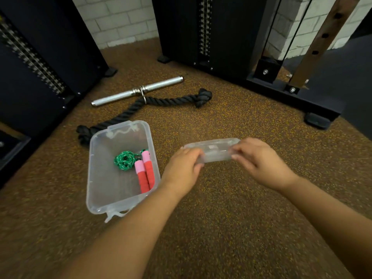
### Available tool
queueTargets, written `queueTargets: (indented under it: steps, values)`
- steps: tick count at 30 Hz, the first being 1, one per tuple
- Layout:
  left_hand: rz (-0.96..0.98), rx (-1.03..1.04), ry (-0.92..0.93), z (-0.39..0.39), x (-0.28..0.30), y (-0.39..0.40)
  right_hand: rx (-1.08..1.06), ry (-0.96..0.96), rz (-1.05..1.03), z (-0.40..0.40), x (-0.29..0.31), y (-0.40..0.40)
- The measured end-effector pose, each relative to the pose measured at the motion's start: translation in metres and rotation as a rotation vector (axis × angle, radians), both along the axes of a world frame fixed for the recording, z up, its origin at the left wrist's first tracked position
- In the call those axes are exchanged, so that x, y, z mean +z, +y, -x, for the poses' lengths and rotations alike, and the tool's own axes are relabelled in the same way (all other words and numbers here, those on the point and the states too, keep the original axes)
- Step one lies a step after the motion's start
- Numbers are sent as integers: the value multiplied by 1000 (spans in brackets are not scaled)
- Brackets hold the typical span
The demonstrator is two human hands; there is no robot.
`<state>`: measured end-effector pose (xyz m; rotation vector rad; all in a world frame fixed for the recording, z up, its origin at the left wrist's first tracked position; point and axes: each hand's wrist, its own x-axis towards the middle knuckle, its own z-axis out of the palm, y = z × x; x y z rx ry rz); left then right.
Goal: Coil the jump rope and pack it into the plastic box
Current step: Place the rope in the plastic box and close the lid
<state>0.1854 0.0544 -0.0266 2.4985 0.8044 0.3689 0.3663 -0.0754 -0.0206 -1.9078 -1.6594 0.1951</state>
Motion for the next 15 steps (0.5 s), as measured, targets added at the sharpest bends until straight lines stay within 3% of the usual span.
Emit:
queueTargets:
  steps: [3, 6, 10, 15]
  values:
    - [154, -53, -24, -4, 44, 18, -115, 343, -67, -4, 32, 0]
    - [420, -38, -84, 2, 78, 34, -163, 793, 12, -13, 38, -5]
    - [733, 31, -239, 20, 105, 49, -189, 890, 247, -12, 21, -20]
    - [900, 327, -501, 46, 102, 61, -157, 1106, 164, 10, 22, -11]
